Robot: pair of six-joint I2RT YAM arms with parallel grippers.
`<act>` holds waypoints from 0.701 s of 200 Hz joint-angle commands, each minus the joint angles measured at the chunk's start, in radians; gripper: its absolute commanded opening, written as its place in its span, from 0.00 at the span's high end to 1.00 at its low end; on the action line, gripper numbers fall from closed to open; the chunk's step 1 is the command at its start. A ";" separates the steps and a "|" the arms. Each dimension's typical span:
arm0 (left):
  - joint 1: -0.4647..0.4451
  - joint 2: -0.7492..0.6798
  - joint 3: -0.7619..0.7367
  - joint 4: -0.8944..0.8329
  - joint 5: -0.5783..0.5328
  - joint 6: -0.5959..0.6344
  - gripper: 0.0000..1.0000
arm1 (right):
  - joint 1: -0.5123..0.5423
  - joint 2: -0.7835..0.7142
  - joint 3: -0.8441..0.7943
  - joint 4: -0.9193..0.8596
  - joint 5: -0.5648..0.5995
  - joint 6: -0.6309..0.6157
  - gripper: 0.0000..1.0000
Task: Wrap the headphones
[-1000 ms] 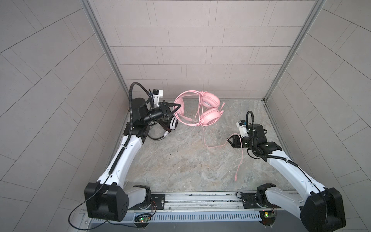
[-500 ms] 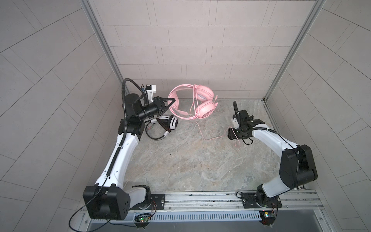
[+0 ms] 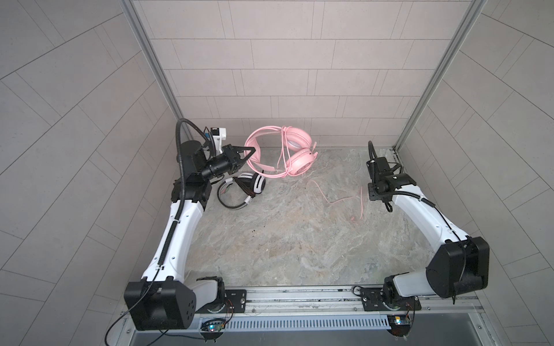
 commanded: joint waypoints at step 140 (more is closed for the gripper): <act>0.029 -0.087 0.016 0.182 0.005 -0.187 1.00 | 0.205 0.010 -0.319 1.167 -1.144 0.115 0.29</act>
